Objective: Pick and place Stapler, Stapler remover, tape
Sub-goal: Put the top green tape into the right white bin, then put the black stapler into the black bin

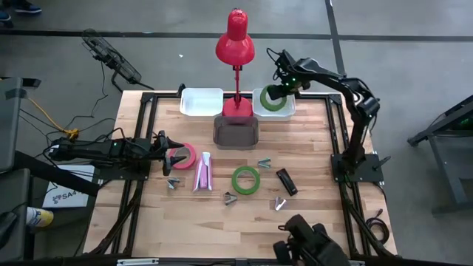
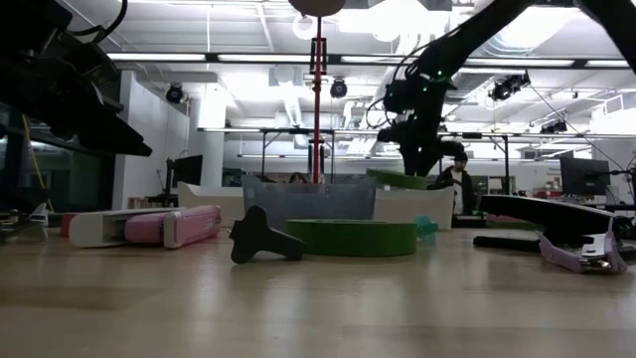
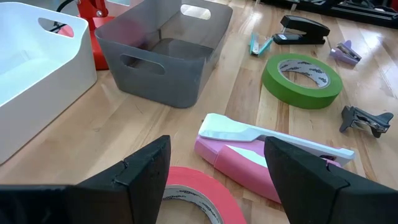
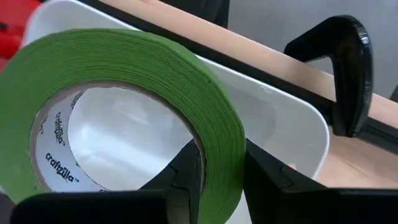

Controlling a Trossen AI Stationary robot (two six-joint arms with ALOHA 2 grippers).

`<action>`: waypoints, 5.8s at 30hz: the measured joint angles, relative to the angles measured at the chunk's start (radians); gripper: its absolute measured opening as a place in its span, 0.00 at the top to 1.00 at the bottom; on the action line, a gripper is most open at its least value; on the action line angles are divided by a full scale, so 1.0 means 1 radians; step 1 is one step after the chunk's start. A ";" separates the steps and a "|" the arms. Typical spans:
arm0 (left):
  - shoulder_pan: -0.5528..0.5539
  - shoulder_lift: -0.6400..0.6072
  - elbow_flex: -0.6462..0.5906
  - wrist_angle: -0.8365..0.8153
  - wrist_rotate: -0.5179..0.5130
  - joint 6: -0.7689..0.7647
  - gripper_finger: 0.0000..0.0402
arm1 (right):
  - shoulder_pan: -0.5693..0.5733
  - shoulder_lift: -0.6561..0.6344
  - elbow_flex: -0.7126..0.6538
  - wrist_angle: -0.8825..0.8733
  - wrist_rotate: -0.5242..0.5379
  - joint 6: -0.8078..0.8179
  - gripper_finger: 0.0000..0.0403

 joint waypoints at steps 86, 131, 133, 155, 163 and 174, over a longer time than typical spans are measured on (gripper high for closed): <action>0.000 0.000 0.000 0.000 0.000 0.000 0.36 | -0.003 0.032 0.039 -0.101 -0.002 -0.086 0.47; 0.000 0.000 0.000 0.000 0.000 0.000 0.36 | 0.553 0.031 0.120 -0.502 0.275 0.010 0.47; 0.000 0.000 0.000 0.000 0.000 0.000 0.36 | 0.575 0.020 0.115 -0.515 0.273 0.030 0.47; 0.000 0.000 0.000 0.000 0.000 0.000 0.36 | 0.907 -0.407 -0.506 -0.154 0.178 0.469 0.46; 0.000 0.000 0.000 0.000 0.000 0.000 0.36 | 0.996 -0.408 -0.508 -0.133 0.164 0.576 0.40; 0.000 0.000 0.000 0.000 0.000 0.000 0.36 | 1.092 -0.361 -0.501 -0.092 0.090 0.826 0.21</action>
